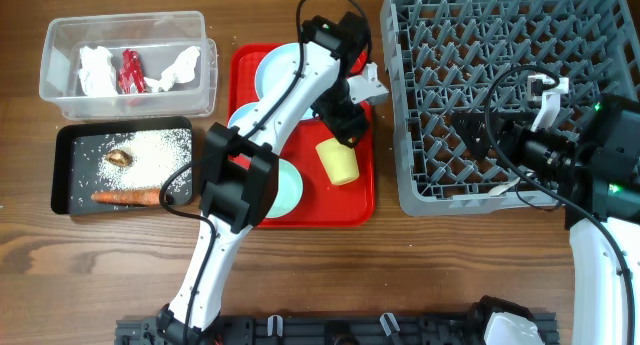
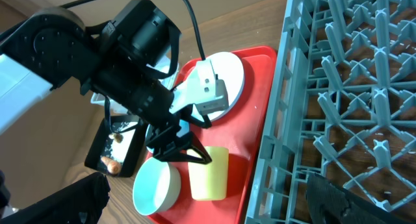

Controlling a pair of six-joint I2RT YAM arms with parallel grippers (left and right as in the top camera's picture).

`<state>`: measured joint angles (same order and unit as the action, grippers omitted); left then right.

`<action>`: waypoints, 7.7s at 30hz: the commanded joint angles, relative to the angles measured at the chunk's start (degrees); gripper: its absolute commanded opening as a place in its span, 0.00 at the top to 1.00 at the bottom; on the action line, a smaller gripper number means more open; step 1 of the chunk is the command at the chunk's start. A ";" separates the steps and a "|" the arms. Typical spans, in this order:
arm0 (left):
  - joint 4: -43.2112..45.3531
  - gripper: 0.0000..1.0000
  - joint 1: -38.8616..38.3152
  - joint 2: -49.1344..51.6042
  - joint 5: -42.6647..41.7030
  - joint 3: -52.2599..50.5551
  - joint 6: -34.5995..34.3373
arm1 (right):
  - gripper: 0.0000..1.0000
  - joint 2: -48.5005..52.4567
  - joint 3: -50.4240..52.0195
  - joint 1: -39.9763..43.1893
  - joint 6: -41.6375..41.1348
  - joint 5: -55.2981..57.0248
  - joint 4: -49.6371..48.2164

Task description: Sort waste into correct bins and load items into the dishwasher rack

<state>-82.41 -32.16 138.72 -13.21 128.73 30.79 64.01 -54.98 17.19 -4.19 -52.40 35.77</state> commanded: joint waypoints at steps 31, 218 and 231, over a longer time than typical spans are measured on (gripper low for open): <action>-7.91 0.96 -0.37 -3.85 -12.17 -7.56 -28.57 | 0.00 -0.48 -0.04 0.13 1.03 0.11 -0.37; -5.35 0.00 23.28 -20.70 -22.67 -0.26 -13.20 | 0.00 7.61 -31.58 -15.52 -8.63 50.21 36.98; -3.72 0.00 23.28 -20.72 -22.71 -0.24 -13.25 | 0.00 -3.91 -29.00 -15.52 -4.79 44.04 41.51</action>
<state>-87.79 -8.82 117.38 -35.83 128.22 17.67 60.05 -85.54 1.87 -10.90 -2.50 78.35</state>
